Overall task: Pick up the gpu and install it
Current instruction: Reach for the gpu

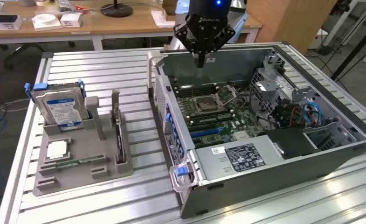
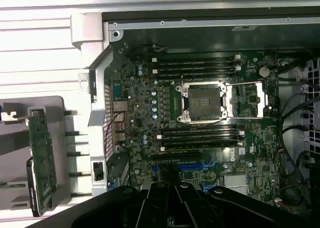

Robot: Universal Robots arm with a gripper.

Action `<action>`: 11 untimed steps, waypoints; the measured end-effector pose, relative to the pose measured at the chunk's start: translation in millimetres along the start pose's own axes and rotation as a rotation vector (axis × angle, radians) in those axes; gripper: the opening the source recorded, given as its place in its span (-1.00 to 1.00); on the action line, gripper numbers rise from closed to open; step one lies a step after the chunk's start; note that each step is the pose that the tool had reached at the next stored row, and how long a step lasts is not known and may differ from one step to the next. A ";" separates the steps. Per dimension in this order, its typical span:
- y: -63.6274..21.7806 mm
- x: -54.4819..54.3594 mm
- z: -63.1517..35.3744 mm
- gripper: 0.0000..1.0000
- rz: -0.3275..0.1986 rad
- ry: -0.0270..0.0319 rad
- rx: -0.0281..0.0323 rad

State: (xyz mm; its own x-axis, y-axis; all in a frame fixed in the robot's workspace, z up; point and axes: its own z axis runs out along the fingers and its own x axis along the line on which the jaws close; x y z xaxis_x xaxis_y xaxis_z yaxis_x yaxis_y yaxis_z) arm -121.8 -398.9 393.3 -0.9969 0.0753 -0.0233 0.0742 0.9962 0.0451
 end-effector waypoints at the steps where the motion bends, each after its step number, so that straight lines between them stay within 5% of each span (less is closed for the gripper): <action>1: 0.0 0.0 0.0 -0.79 0.000 0.0000 0.0000; 11: 0.0 0.1 0.0 -0.79 0.000 0.0000 -0.0001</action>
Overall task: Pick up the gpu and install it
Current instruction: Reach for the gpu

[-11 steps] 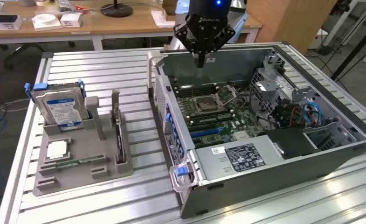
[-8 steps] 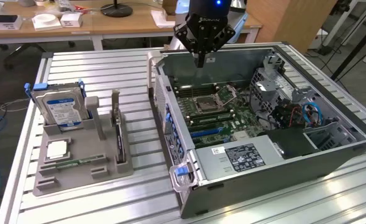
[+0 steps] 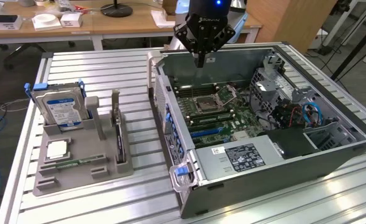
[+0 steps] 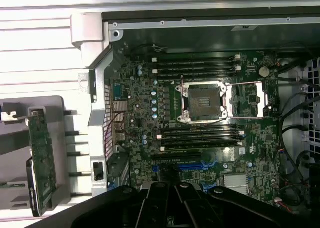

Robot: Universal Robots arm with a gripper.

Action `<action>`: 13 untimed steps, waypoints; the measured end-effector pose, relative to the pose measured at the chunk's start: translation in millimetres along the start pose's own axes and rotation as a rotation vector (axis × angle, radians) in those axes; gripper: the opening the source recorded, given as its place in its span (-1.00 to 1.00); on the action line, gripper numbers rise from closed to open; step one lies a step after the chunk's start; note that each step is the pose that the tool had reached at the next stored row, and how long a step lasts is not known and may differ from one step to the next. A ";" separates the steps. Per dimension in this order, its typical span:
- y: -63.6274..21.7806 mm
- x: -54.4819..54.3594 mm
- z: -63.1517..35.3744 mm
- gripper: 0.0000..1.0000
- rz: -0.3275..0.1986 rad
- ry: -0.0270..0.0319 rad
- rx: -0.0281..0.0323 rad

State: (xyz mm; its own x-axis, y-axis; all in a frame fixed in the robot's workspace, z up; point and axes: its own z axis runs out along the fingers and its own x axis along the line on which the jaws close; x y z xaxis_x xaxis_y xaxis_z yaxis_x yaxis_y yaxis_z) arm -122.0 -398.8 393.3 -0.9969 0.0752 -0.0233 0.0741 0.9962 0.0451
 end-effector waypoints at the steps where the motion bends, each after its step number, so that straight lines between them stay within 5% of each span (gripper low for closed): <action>1: 0.0 0.2 0.0 -0.79 0.000 0.0000 0.0000; 13: -1.2 13.7 -0.3 -0.79 0.000 0.0000 0.0001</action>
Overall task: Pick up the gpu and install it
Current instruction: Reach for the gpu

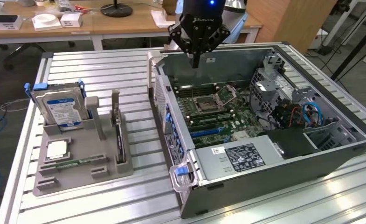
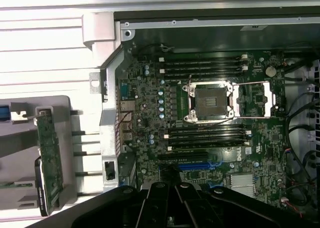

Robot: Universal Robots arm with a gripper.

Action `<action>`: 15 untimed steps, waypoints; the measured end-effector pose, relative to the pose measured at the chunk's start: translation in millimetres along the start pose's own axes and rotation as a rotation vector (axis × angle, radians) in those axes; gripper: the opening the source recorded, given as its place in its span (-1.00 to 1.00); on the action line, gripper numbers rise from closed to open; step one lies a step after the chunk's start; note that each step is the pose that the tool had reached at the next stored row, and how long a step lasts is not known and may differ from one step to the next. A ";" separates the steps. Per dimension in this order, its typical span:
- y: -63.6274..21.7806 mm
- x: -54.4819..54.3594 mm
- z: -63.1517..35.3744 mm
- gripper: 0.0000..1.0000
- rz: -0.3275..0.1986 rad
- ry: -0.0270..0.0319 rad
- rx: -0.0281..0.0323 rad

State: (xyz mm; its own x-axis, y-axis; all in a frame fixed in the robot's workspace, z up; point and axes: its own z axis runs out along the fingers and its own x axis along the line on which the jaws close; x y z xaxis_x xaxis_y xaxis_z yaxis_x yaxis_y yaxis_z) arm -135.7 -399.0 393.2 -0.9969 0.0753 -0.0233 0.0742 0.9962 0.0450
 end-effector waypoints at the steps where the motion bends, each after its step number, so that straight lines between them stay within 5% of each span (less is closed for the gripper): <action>1: -0.3 1.2 0.0 -0.79 0.000 -0.0001 0.0000; 15: -4.8 16.3 -0.5 -0.79 0.000 -0.0001 -0.0001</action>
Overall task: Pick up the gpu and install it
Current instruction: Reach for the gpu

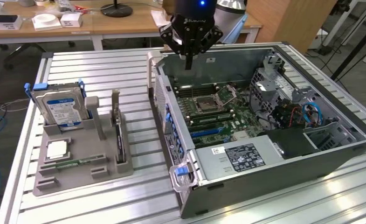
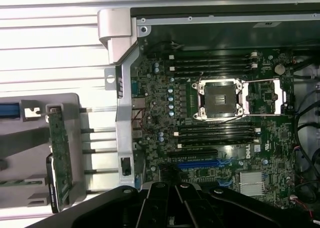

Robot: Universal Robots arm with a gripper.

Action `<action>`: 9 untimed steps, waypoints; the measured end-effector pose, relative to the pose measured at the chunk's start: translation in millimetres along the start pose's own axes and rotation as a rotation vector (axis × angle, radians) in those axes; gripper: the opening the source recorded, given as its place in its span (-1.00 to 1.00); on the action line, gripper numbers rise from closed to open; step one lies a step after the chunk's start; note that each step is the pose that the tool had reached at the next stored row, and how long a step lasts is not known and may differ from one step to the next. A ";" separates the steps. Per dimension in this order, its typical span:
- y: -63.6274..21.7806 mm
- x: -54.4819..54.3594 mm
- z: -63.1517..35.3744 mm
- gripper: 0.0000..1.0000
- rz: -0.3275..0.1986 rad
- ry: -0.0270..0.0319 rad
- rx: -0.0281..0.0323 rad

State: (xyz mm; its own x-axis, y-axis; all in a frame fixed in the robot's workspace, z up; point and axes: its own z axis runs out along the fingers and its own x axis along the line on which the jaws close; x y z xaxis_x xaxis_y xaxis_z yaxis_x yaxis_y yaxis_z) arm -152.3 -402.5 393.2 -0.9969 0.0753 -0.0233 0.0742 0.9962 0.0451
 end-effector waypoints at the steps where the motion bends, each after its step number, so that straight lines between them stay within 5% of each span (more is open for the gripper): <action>1: -0.2 0.7 0.0 -0.79 0.000 0.0000 0.0000; 9: -1.8 6.3 -0.3 -0.79 0.000 0.0000 0.0001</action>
State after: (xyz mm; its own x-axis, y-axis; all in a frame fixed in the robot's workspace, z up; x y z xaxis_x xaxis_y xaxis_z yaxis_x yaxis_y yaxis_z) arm -158.8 -403.9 393.2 -0.9969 0.0752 -0.0233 0.0741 0.9962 0.0450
